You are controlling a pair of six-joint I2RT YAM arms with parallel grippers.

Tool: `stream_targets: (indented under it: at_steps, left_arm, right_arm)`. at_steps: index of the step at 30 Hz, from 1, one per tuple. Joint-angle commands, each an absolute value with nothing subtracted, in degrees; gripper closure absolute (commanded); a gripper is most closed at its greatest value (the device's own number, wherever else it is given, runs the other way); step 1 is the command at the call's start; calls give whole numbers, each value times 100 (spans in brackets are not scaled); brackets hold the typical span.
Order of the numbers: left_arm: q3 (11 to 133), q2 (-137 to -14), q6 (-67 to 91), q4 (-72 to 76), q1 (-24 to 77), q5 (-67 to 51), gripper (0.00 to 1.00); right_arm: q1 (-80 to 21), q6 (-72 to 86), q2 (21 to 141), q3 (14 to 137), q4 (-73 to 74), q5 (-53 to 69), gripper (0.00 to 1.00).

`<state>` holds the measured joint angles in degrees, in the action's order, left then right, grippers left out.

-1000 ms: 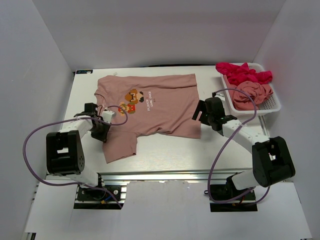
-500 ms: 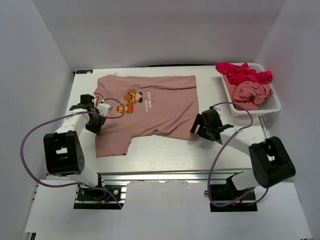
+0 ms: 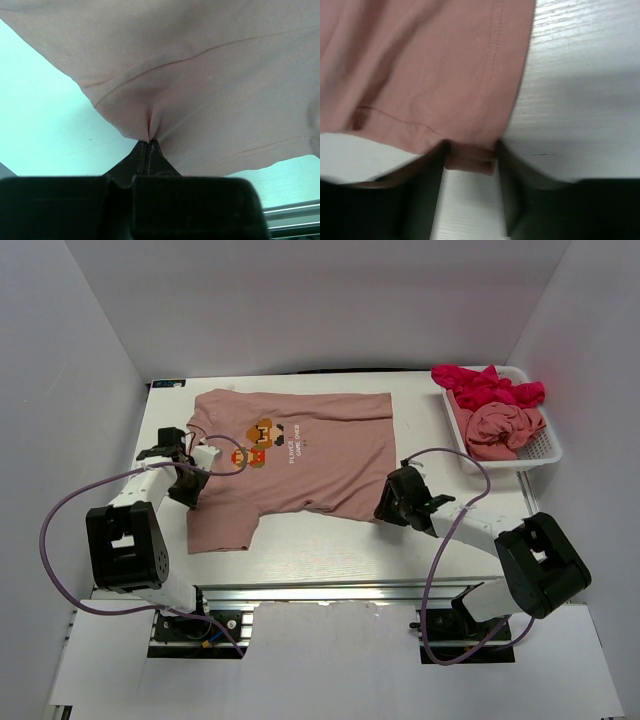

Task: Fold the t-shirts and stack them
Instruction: Flatten out the tshirt

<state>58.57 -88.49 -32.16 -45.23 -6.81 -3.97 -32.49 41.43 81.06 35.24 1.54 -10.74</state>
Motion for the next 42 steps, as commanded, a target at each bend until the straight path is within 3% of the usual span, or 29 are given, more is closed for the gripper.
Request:
stream_targets:
  at_steps: [1,2,9,18,27,34,35,38,40,42]
  left_arm:
    - [5976,-8719,-3278,-4491,-756,-325,100]
    - [5985,-8727,-3278,-4491,-765,-360,100]
    - [5994,-8684,-3269,-4403,-905,-422,100]
    - [6599,-8736,-3366,-5000,-1529,-886,100]
    - [8092,-8797,-3165,-6238,-1723,-1695,100]
    - [11262,-9982,-2902,-7698,-1714,-1890,100]
    - [12573,-10254,-2822,-8065,-1705,-1811,100]
    - [14800,-11134,-2251,-7903,-1661,-1320,100]
    - [14671,-10787,-2172,-7342,-1652,-1344,100]
    - [13172,-9615,-1918,-5807,-1644,-1467,100]
  right_arm:
    - [-3340,4131,8130,3498,229,-1090,65]
    - [-3331,4113,8095,3498,255,-1099,85]
    - [-3340,3955,7779,3472,351,-1510,99]
    - [-3322,3402,7304,3919,800,-2679,100]
    - [-2980,2919,6908,4429,843,-2733,100]
    - [-2383,2479,7118,5570,852,-2419,100]
    - [-2234,2479,7197,6051,887,-2234,100]
    - [-1873,2339,7558,7332,1185,-1951,100]
    - [-1802,2172,7751,7969,1362,-1995,100]
    - [-1784,2030,7866,8775,1511,-1926,100]
